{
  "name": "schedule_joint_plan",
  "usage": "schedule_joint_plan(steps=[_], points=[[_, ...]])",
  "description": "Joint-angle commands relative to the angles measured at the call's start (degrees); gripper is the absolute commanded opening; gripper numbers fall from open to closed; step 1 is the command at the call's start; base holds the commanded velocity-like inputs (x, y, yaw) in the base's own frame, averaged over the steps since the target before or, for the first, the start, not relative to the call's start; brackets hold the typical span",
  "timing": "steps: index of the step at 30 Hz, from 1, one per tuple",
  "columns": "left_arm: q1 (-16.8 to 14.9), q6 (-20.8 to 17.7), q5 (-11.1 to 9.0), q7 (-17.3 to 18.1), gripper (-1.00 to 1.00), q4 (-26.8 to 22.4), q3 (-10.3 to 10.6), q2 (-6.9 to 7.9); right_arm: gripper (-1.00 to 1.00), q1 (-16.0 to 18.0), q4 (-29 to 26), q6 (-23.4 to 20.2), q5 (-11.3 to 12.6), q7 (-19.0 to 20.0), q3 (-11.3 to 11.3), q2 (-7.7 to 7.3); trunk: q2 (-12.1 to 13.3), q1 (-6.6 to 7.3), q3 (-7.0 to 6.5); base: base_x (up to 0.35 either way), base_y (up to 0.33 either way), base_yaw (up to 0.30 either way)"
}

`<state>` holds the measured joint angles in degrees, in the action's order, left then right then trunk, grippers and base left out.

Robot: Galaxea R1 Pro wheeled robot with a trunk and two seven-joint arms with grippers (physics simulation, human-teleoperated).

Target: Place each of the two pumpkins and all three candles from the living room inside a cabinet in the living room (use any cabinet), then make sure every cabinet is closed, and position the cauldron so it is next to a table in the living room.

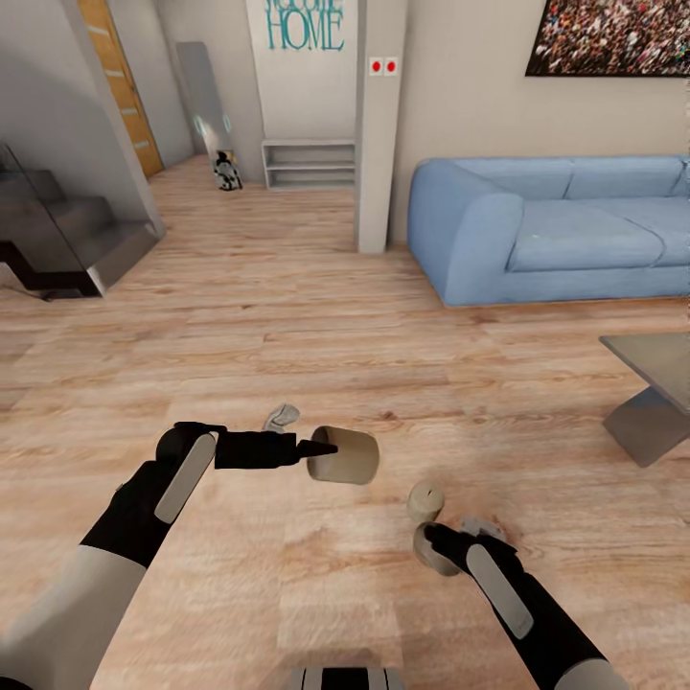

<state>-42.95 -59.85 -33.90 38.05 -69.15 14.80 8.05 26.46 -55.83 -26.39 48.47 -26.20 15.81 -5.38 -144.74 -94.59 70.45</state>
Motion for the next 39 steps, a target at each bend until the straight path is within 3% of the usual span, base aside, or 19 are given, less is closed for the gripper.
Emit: schedule_joint_plan(steps=[1, 15, 34, 39], points=[[-0.04, -0.15, 0.27, 0.23, -1.00, -0.02, 0.05, 0.03, -1.00, -0.02, -0.25, -0.08, 0.69, -0.42, 0.22, -0.18, 0.00, 0.03, -0.18, 0.000, 0.000, 0.000], [-0.05, -0.15, 0.32, -0.76, -1.00, 0.00, 0.06, 0.10, -1.00, -0.25, -0.85, -0.11, 0.83, 1.41, 0.10, -0.59, 0.19, 0.39, -3.65, -0.027, 0.018, -0.095], [-0.03, -0.15, 0.31, -0.67, -1.00, -0.03, 0.05, 0.88, -1.00, -0.27, -0.78, 0.09, 0.83, 1.94, 0.10, -0.59, 0.44, 0.88, -9.04, -0.236, 0.192, -0.221], [-0.03, -0.15, 0.37, -0.69, -1.00, -0.07, 0.07, 0.83, -1.00, -0.28, -0.77, 0.11, 0.83, 3.71, 0.10, -1.06, 0.51, 1.01, -10.47, -0.249, 0.207, -0.223]])
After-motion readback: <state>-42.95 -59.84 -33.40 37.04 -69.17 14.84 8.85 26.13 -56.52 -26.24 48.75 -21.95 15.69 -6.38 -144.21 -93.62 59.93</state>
